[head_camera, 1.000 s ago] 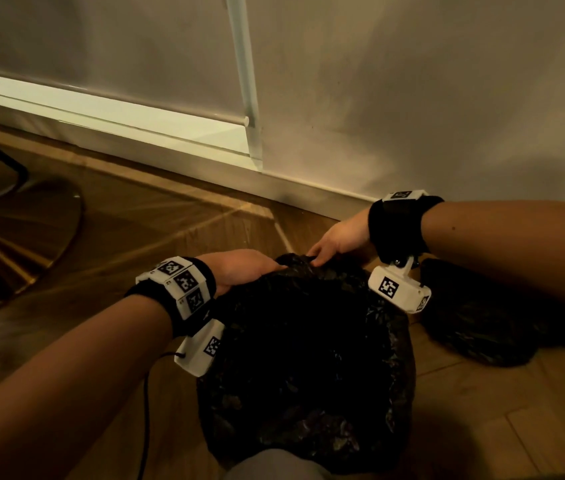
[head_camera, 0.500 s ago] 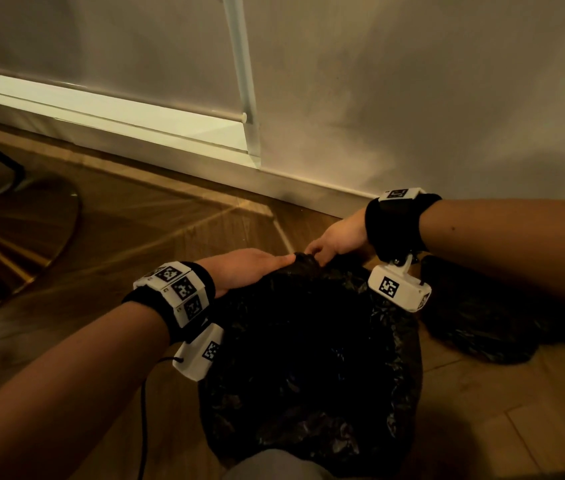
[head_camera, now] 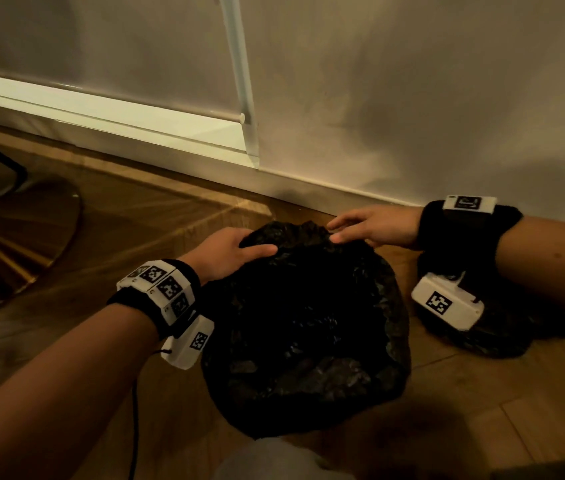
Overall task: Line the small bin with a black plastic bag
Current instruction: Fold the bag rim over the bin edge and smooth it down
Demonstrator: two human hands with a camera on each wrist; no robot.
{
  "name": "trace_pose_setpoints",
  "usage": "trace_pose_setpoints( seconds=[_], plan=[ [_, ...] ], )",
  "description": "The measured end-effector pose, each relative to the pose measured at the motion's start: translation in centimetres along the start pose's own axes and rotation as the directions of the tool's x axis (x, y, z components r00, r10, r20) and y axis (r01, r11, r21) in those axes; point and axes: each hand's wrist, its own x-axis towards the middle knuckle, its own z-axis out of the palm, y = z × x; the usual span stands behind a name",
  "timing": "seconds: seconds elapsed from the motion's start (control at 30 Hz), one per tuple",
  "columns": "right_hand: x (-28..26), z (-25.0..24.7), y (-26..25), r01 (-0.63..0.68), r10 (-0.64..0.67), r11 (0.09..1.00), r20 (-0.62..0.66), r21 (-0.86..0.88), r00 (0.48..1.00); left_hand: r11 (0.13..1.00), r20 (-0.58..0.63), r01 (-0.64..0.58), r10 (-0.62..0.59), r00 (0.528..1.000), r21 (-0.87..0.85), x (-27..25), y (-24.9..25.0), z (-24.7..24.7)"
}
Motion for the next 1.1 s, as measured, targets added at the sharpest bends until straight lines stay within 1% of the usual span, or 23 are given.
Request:
trace_pose_setpoints(
  seconds=[0.1,0.17,0.27,0.33,0.47,0.53,0.6,0.67,0.7,0.77,0.87,0.93,1.03,1.1],
  plan=[
    [-0.1,0.1,1.5,-0.011,0.012,0.994,-0.014,0.107,1.0,1.0,-0.116,-0.006,0.005,0.993,-0.008,0.6,0.4,-0.8],
    [-0.1,0.5,2.1,-0.037,0.043,0.987,-0.035,0.154,0.998,1.0,-0.151,0.02,-0.022,0.988,-0.015,0.9,0.7,-1.2],
    [-0.4,1.6,2.1,-0.052,0.067,0.983,-0.082,0.176,0.994,0.993,-0.115,0.102,-0.108,0.987,-0.057,0.9,1.0,-1.3],
    [-0.2,2.2,2.2,-0.057,0.079,0.983,-0.12,0.177,0.99,0.987,-0.104,0.138,-0.146,0.984,-0.078,0.6,1.0,-1.0],
    [0.1,2.7,1.3,-0.048,0.063,0.994,-0.169,0.093,0.984,0.975,-0.104,0.189,-0.201,0.974,-0.117,-0.6,1.2,-0.9],
    [0.1,2.7,0.8,-0.042,0.05,0.998,-0.186,0.048,0.981,0.971,-0.078,0.215,-0.224,0.971,-0.107,-1.3,1.3,-1.5],
    [0.1,2.7,0.3,-0.041,0.042,0.999,-0.201,0.012,0.979,0.97,-0.095,0.234,-0.239,0.966,-0.061,-2.1,1.5,-2.3],
    [0.1,2.7,0.0,-0.057,0.06,0.998,-0.222,0.021,0.973,0.963,-0.151,0.27,-0.266,0.952,0.013,-3.0,1.6,-3.2],
    [0.2,2.6,-0.2,-0.063,0.07,0.997,-0.231,0.036,0.971,0.956,-0.158,0.29,-0.282,0.946,0.032,-3.5,1.6,-3.6],
    [0.3,2.5,-0.5,-0.073,0.088,0.995,-0.238,0.07,0.967,0.946,-0.129,0.321,-0.313,0.941,0.041,-4.4,1.4,-3.8],
    [0.3,2.5,-0.7,-0.06,0.09,0.99,-0.245,0.129,0.965,0.897,0.007,0.434,-0.435,0.9,-0.084,-6.0,0.7,-2.7],
    [0.3,2.7,-0.5,-0.034,0.092,0.975,-0.256,0.222,0.962,0.855,0.086,0.471,-0.463,0.882,-0.218,-6.4,-0.6,-1.5],
    [0.1,2.8,0.2,-0.008,0.104,0.935,-0.253,0.354,0.962,0.787,0.096,0.454,-0.458,0.884,-0.417,-5.9,-2.1,0.0],
    [-0.5,2.6,0.8,-0.008,0.094,0.939,-0.234,0.345,0.968,0.771,0.085,0.427,-0.442,0.893,-0.473,-5.9,-1.8,0.4]
  ],
)
